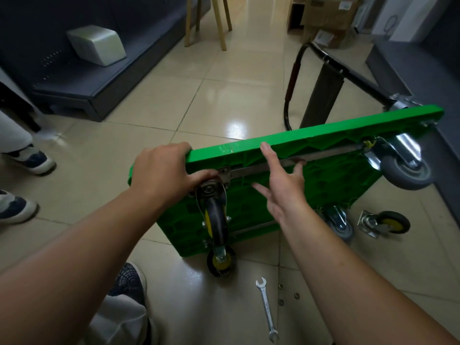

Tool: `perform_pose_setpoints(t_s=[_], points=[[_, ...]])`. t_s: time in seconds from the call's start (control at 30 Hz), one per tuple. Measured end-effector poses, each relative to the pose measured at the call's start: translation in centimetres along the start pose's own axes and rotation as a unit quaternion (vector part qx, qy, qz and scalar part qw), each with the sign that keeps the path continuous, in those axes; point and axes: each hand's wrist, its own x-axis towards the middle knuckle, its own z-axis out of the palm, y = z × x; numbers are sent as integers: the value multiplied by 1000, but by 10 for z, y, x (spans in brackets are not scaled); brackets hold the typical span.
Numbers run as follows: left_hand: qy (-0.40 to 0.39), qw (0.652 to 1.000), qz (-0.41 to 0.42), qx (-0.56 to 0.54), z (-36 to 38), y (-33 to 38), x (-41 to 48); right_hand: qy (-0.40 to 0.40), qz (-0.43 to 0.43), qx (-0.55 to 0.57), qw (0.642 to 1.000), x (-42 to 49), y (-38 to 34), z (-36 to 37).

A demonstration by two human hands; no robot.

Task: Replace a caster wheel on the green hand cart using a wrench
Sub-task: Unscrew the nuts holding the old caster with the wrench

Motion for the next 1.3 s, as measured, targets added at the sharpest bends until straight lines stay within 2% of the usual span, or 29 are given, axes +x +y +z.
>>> perform_pose_setpoints(t_s=[0.17,0.37,0.67,0.77,0.87,0.93,1.03,1.13,1.2,1.3], points=[[-14,999,-8,33,-2,-5,0,-78,22,-46,996,31,-15,18],[-55,997,41,33,-2,-23,11,-142,40,-96,984,71,-26,43],[-22,999,-9,35,4,4,14,-172,50,-148,973,94,-40,52],[-18,999,-12,33,6,8,14,-134,-2,-211,968,82,-38,44],[-22,999,-19,23,8,9,13,-114,-143,-294,938,55,-28,28],[-29,999,-26,13,7,9,13,-164,-215,-334,903,32,-17,14],[-35,999,-35,0,5,13,12,-224,-256,-411,846,6,3,-4],[-47,998,-35,-20,6,17,8,-226,-302,-486,788,-8,19,-8],[-56,998,-26,-33,4,17,5,-191,-316,-503,782,-9,28,-6],[-75,995,32,-50,-1,8,0,-149,-315,-500,793,-8,37,-6]])
